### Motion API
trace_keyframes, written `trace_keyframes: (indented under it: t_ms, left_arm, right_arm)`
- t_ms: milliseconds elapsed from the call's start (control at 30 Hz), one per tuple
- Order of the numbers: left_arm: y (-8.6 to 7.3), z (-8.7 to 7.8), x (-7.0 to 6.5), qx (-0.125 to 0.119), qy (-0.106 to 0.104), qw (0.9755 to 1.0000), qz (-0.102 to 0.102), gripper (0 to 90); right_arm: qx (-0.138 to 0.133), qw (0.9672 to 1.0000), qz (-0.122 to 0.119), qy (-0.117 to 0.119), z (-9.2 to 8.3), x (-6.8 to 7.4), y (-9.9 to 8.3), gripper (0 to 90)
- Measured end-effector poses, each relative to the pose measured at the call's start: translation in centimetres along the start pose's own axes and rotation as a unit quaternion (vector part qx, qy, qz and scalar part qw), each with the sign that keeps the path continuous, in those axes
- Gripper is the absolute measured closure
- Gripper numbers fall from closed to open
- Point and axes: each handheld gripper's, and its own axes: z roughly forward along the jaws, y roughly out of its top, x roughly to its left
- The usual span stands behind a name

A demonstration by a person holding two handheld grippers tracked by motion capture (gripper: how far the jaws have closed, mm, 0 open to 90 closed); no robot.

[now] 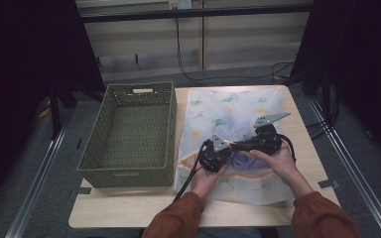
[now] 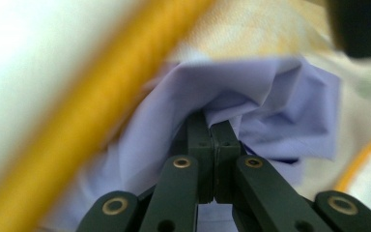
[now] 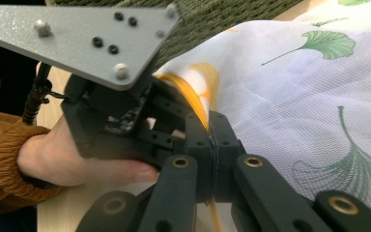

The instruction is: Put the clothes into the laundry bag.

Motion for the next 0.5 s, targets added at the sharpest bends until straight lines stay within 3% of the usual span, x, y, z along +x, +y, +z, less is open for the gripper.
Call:
trace_keyframes:
  t_ms: [200, 233, 300, 400, 500]
  left_arm:
    - [0.7, 0.7, 0.3, -0.025, 0.028, 0.9989, -0.027, 89.8]
    - [0.7, 0.8, 0.2, -0.02, 0.024, 0.9991, -0.026, 89.7]
    - [0.4, 1.2, -0.1, -0.01, 0.035, 0.9993, -0.007, 89.6]
    - [-0.1, 2.0, 0.2, 0.007, 0.029, 0.9995, -0.014, 89.0]
    - [-0.4, 2.4, 0.1, 0.019, 0.008, 0.9995, -0.024, 83.6]
  right_arm:
    - [0.011, 0.9999, -0.002, 0.011, -0.1, -0.3, -0.5, 89.5]
    - [0.014, 0.9998, -0.002, 0.014, 0.0, -0.2, -0.5, 89.5]
    - [0.02, 0.9996, -0.005, 0.02, 0.1, -0.2, -0.6, 89.5]
    - [0.029, 0.9992, -0.006, 0.027, 0.1, -0.4, -0.9, 89.5]
    - [0.036, 0.999, -0.005, 0.027, 0.2, -0.6, -1.2, 89.5]
